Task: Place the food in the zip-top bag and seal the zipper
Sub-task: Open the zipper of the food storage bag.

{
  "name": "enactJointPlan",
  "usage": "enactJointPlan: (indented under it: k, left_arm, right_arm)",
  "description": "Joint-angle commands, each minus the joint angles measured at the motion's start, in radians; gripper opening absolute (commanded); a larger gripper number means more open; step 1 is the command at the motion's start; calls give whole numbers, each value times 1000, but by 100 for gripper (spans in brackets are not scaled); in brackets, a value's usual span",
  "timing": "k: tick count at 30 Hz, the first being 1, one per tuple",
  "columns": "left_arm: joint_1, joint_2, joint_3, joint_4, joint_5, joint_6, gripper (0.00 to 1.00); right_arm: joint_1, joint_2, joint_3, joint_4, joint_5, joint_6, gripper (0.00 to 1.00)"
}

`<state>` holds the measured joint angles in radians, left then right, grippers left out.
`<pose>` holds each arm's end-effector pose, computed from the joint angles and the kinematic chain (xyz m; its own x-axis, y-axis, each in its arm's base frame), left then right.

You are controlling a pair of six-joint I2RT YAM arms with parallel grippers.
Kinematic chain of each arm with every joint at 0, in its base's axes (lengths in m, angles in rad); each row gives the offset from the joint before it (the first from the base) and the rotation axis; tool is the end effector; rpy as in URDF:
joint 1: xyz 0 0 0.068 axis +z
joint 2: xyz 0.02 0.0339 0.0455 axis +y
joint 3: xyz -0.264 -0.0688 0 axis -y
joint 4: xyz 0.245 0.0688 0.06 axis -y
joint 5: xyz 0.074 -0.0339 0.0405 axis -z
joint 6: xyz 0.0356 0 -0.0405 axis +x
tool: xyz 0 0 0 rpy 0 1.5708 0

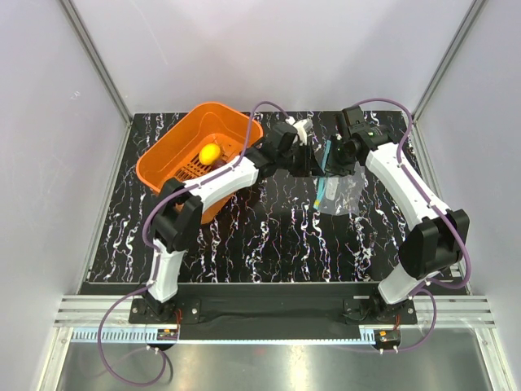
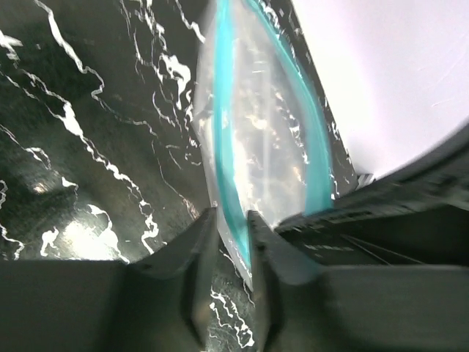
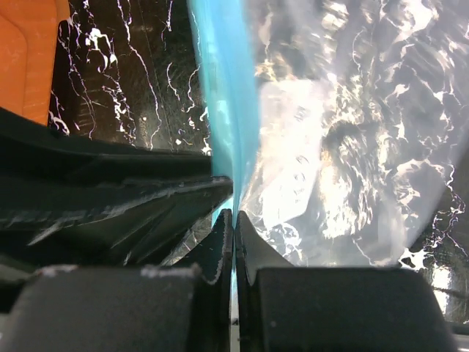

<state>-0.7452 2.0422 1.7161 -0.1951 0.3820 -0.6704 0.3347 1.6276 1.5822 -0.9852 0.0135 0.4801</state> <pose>0.3467 -0.3380 0.2738 -0.8253 -0.0229 -0.5642 0.4519 0.5724 -0.6842 0.3202 0.1108 0.3319 -0.8671 0.1874 -0.4615 0.0886 0.9698 0.2273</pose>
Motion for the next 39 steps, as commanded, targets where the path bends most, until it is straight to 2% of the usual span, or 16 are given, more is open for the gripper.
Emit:
enactJointPlan:
  k: [1,3,5,9,13,18,23,29,33,39]
  left_arm:
    - [-13,3,54,-1,35,-1,14]
    - [-11,1,56,-16,23,6,1]
    - [-10,-2,59,-53,8,18,0]
    - [12,-25,50,-96,-8,34,0]
    - [35,-54,1,-110,-5,37,0]
    - [62,-73,-93,-89,35,45,0]
    - [89,-118,-182,-75,35,77,0]
    - [104,-134,-184,-132,-9,156,0]
    - [107,-131,-164,-133,-6,175,0]
    - [107,-59,-63,-78,63,79,2]
  right_arm:
    - [9,-28,41,14,-9,11,0]
    - [9,-31,41,11,-4,8,0]
    - [7,-29,44,-6,17,8,0]
    - [7,12,73,-110,196,6,0]
    - [7,150,130,-321,391,32,0]
    - [7,245,119,-403,529,66,0]
    - [6,232,124,-385,560,64,0]
    - [7,225,200,-400,638,49,0]
    - [27,215,298,-408,600,9,0]
    - [81,279,380,-492,582,63,0]
